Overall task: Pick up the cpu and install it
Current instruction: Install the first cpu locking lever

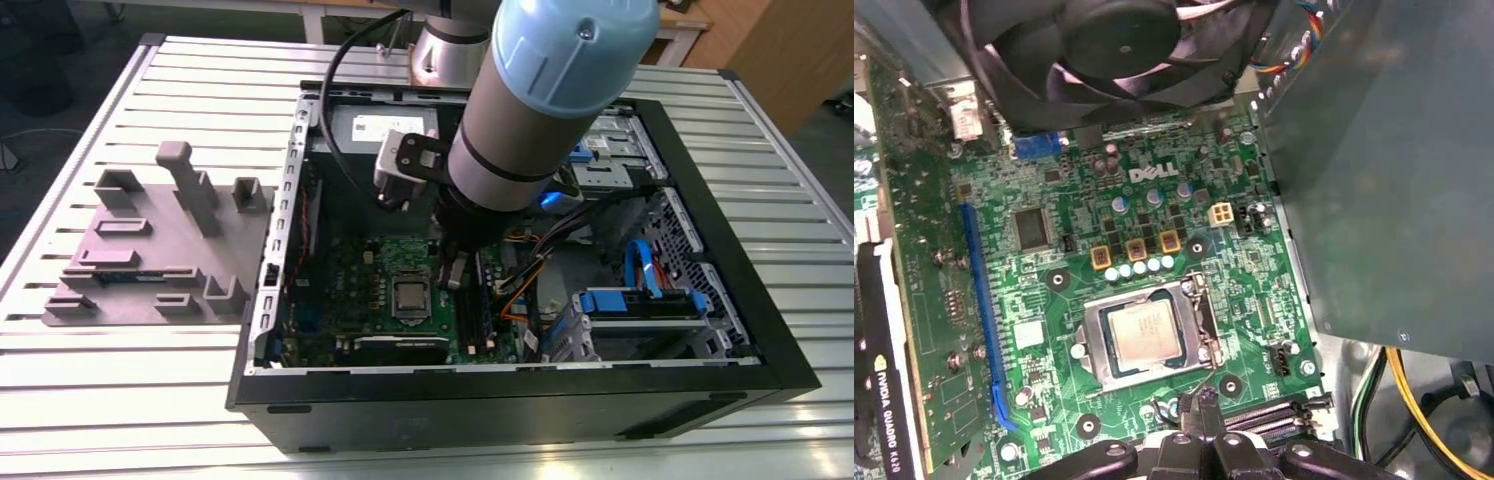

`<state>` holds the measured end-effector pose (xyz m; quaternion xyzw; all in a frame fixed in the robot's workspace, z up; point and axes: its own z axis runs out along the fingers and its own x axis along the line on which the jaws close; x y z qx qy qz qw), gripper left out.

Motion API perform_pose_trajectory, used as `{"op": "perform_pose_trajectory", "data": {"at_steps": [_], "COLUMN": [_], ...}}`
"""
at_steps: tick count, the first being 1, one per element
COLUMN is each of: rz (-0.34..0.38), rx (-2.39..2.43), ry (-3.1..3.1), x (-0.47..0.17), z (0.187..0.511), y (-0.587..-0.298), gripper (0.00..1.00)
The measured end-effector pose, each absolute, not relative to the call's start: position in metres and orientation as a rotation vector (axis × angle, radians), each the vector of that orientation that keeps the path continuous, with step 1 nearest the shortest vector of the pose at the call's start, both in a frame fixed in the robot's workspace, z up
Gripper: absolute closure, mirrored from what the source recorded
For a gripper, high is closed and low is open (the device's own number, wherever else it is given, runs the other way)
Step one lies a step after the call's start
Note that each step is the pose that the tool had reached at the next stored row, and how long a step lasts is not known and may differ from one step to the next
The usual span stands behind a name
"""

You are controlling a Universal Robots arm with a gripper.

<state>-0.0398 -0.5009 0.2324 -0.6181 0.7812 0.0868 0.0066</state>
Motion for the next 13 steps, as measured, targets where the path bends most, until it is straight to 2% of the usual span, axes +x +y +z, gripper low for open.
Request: {"op": "perform_pose_trajectory", "data": {"at_steps": [13], "rz": [0.269], "rx": [-2.062], "ry": [2.353], "x": [-0.0401], "z": [0.2255], "y": [-0.5041], "gripper": [0.89]}}
